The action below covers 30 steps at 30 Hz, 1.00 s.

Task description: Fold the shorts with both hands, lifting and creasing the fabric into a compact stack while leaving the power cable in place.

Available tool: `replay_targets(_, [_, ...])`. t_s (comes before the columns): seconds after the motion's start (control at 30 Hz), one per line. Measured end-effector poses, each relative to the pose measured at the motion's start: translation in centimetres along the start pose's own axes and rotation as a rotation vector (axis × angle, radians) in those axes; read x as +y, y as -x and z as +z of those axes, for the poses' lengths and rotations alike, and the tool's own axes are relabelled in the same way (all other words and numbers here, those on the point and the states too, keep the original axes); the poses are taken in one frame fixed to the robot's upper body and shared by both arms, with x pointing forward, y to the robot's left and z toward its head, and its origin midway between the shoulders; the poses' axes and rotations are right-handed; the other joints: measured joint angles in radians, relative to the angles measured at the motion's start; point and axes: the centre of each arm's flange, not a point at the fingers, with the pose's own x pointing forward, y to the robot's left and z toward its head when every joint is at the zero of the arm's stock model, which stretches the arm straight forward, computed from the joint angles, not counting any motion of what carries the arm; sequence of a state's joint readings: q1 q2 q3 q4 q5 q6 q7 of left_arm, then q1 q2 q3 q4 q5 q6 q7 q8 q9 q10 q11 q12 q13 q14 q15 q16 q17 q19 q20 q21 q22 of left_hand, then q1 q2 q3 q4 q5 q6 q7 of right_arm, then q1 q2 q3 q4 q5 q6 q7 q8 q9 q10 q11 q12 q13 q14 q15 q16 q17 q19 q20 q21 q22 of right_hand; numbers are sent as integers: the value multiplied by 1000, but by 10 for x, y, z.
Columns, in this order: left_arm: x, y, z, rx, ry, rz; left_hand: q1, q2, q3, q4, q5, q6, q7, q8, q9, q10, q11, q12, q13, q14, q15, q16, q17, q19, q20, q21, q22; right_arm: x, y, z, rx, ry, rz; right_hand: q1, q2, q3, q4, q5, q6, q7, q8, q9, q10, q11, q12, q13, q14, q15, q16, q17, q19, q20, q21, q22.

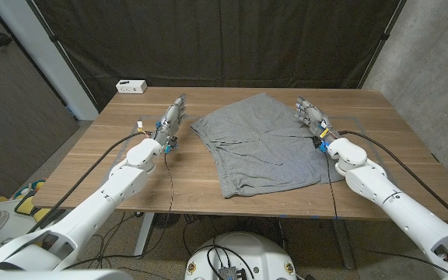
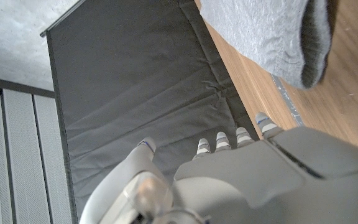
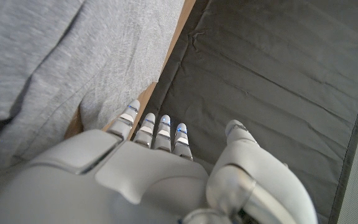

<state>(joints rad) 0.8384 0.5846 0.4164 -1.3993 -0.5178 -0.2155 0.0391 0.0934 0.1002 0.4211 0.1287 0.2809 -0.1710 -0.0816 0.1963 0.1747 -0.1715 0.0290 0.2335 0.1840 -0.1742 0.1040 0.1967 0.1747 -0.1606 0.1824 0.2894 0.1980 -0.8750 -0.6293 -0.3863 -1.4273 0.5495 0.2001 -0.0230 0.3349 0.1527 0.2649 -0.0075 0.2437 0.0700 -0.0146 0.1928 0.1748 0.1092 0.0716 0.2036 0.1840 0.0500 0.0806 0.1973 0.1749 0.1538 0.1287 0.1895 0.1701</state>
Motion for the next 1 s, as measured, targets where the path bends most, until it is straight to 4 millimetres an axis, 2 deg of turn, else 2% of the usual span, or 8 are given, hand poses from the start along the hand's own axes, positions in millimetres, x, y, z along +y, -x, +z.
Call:
replay_targets(0.13, [-4, 1, 6, -8, -40, -12, 16, 10, 11, -11, -9, -2, 5, 4, 0, 2, 9, 7, 0, 5, 5, 0, 0, 9, 9, 0, 0, 0, 3, 2, 15, 46, 5, 12, 2, 4, -4, 0, 2, -2, 0, 0, 0, 0, 0, 0, 0, 0, 0, 0, 0, 0, 0, 0])
replay_targets(0.27, [-7, 2, 10, -19, -92, -9, 43, 28, 23, -31, -23, 11, 18, 4, 0, 27, -6, 11, 0, 5, 5, 0, 0, 19, 13, 0, 0, -1, 8, 9, 15, 92, 19, 19, 2, 10, -9, -4, 2, -2, 0, 0, 0, 0, 0, 0, 0, 0, 0, 0, 0, 0, 0, 0])
replay_targets(0.37, [-6, 3, 9, -16, -123, 4, 58, 21, 28, -41, -27, 23, 16, 4, 0, 34, -6, 11, 0, 5, 5, 0, 0, 22, 11, 0, 0, -1, 10, 11, 16, 113, 24, 24, 1, 14, -13, -4, 2, -2, 0, 0, 1, -1, 0, 0, 0, 0, 0, 0, 0, 0, 0, 0])
replay_targets(0.43, [-15, 6, 19, -36, -154, -19, 68, 19, 30, -48, -33, 32, 16, 4, 0, 44, -4, 11, 0, 6, 5, 0, 0, 22, 11, 0, 0, 0, 14, 14, 20, 144, 28, 29, 6, 18, -17, -4, 2, -1, 0, 0, 5, -5, 0, 0, 3, -3, 0, 0, 0, 0, 0, 0])
replay_targets(0.83, [-28, 20, 37, -55, -336, -6, 166, -10, 51, -153, -81, 176, 24, 26, 0, 171, -33, 26, 0, 77, -13, 0, 0, 27, 5, -9, 0, 0, 28, 27, 39, 291, 30, 74, -5, 43, -62, -23, 11, -4, 0, 5, 18, -7, 0, 0, 13, -14, 0, 0, 15, -4, 0, 0])
replay_targets(0.9, [-24, 23, 31, -38, -370, 5, 179, -13, 55, -166, -84, 197, 18, 27, 0, 181, -31, 26, 2, 85, -13, 0, 0, 27, 5, -9, 0, 1, 30, 31, 32, 296, 36, 87, -5, 46, -67, -26, 11, -3, 0, 5, 22, -11, 0, 0, 16, -16, 0, 0, 15, -4, 0, 0])
replay_targets(0.93, [-31, 23, 41, -60, -377, -4, 184, -17, 56, -171, -85, 204, 13, 27, 0, 191, -34, 26, 4, 86, -15, 0, 0, 27, 5, -9, 0, 1, 31, 32, 37, 314, 33, 89, -7, 50, -71, -30, 11, -3, 0, 5, 23, -12, 0, 0, 16, -16, 0, 0, 15, -4, 0, 0])
replay_targets(1.0, [-33, 26, 44, -62, -405, -3, 193, -19, 57, -179, -85, 212, 6, 27, 0, 202, -38, 31, 5, 86, -15, 0, 0, 27, 5, -12, 0, 1, 34, 33, 45, 341, 30, 98, -8, 54, -82, -30, 11, -3, 0, 5, 23, -13, 0, 0, 16, -16, 0, 0, 15, -4, 0, 0])
